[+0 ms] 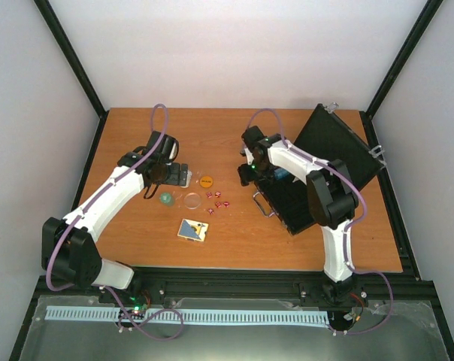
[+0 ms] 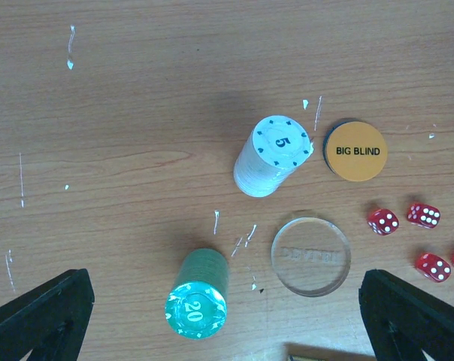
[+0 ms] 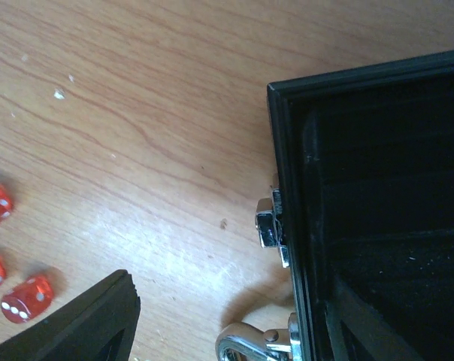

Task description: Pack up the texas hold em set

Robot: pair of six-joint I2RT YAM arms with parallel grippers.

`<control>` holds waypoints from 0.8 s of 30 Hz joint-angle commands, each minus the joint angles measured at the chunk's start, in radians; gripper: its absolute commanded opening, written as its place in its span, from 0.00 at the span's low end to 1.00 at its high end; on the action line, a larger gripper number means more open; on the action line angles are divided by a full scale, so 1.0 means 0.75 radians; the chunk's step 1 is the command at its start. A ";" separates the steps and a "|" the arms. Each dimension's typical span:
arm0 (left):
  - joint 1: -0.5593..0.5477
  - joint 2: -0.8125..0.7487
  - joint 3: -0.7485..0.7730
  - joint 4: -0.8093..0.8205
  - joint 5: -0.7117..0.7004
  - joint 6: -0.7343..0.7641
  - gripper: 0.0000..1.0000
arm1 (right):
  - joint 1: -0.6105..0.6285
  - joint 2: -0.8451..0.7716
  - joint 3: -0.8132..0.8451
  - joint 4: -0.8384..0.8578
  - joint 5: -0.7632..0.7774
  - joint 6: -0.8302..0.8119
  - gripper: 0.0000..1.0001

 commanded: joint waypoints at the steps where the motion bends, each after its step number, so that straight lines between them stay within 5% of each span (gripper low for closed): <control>1: -0.004 -0.030 0.000 0.021 -0.009 0.005 1.00 | 0.043 0.100 0.120 0.028 -0.116 -0.017 0.68; 17: -0.004 -0.052 -0.004 0.022 -0.018 -0.011 1.00 | 0.071 0.004 0.243 -0.026 0.030 -0.009 0.73; 24: 0.000 -0.081 0.044 -0.002 -0.097 -0.083 1.00 | 0.120 0.013 0.351 -0.066 -0.103 -0.015 0.75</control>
